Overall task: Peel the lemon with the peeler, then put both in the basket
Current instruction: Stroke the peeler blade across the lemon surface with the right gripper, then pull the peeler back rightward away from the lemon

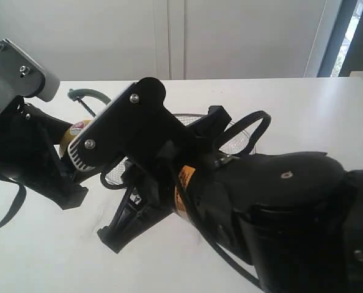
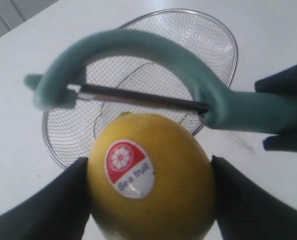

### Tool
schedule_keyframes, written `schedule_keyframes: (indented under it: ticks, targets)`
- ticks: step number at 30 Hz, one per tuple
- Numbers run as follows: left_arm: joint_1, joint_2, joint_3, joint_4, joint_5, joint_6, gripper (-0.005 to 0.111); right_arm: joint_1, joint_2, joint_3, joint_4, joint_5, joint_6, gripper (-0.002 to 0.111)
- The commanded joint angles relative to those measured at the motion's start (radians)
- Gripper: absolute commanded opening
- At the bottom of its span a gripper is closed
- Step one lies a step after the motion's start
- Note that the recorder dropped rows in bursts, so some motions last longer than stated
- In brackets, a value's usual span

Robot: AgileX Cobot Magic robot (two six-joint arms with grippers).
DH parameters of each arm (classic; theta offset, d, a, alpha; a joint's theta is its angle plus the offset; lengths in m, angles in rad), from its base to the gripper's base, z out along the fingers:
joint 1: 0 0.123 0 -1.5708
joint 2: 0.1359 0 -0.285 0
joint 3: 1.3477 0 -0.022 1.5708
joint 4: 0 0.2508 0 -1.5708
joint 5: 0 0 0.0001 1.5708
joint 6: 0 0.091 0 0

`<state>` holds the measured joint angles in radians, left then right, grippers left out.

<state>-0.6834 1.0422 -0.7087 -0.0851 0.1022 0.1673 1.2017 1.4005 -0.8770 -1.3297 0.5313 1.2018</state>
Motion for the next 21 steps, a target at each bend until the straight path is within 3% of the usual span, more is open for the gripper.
schedule_keyframes:
  ticks: [1, 9, 17, 21]
  targets:
    - [0.004, -0.003, -0.012, -0.003, -0.012, -0.003, 0.000, 0.036, -0.035, -0.009, 0.010, 0.079, 0.007, 0.000]
    - [0.004, -0.003, -0.012, -0.003, -0.012, -0.003, 0.000, 0.098, -0.097, -0.007, 0.090, 0.256, -0.038, 0.000]
    - [0.004, -0.008, -0.012, -0.003, -0.012, -0.003, 0.000, 0.102, -0.133, -0.006, 0.058, 0.660, -0.085, 0.000]
    - [0.004, -0.007, -0.012, -0.003, -0.014, -0.003, 0.000, 0.055, -0.133, 0.043, -0.030, 0.628, -0.061, 0.000]
